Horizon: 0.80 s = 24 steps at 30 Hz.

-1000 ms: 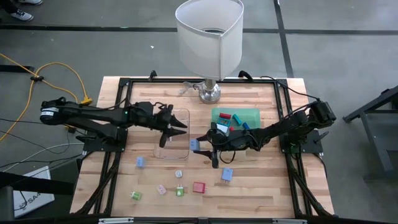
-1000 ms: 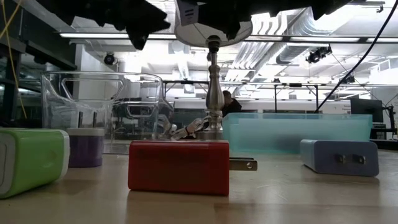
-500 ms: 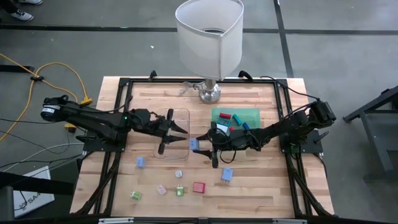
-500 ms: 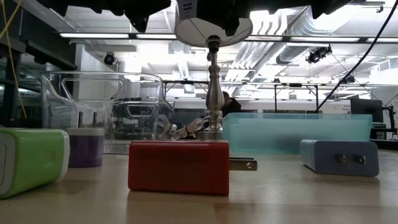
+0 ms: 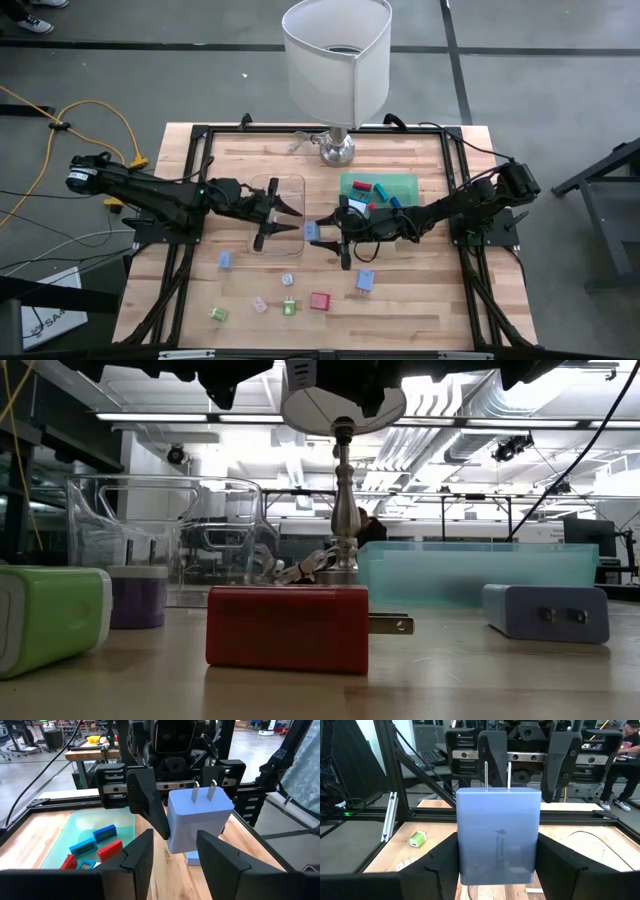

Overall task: Pick & Place Office items
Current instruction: Put the right blue charger adapter into the transparent bin

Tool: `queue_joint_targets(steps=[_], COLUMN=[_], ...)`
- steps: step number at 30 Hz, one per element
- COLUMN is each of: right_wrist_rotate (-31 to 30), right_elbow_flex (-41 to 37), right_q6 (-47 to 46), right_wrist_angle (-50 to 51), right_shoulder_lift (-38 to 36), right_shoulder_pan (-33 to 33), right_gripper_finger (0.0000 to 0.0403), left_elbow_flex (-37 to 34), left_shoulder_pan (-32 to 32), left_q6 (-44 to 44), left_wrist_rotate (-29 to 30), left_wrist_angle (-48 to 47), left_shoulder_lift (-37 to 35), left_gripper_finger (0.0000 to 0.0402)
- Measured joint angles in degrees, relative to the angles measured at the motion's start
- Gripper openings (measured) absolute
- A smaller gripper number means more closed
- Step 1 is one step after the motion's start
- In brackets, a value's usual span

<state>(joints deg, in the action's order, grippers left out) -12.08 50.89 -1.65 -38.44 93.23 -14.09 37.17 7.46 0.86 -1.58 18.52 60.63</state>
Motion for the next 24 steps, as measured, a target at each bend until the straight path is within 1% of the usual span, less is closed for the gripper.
queue_joint_targets(steps=[8, 12, 21, 24], right_wrist_rotate=[0.0, 0.0, 0.0, 0.0], right_elbow_flex=[0.0, 0.0, 0.0, 0.0], right_q6=[0.4, 1.0, 3.2, 3.3], right_wrist_angle=[-0.1, -1.7, -4.5, -5.1], right_shoulder_lift=[0.0, 0.0, 0.0, 0.0], right_shoulder_pan=[0.0, 0.0, 0.0, 0.0], right_gripper_finger=[0.0198, 0.02, 0.02, 0.0198], left_elbow_flex=[0.0, 0.0, 0.0, 0.0], left_shoulder_pan=[0.0, 0.6, 2.9, 3.0], left_q6=[0.0, 0.7, 1.3, 2.4], left_wrist_rotate=[0.0, 0.0, 0.0, -0.1], left_wrist_angle=[0.0, 0.5, 1.9, 4.6], left_shoulder_lift=[0.0, 0.0, 0.0, 1.2], left_gripper_finger=[0.0169, 0.0178, 0.0182, 0.0182])
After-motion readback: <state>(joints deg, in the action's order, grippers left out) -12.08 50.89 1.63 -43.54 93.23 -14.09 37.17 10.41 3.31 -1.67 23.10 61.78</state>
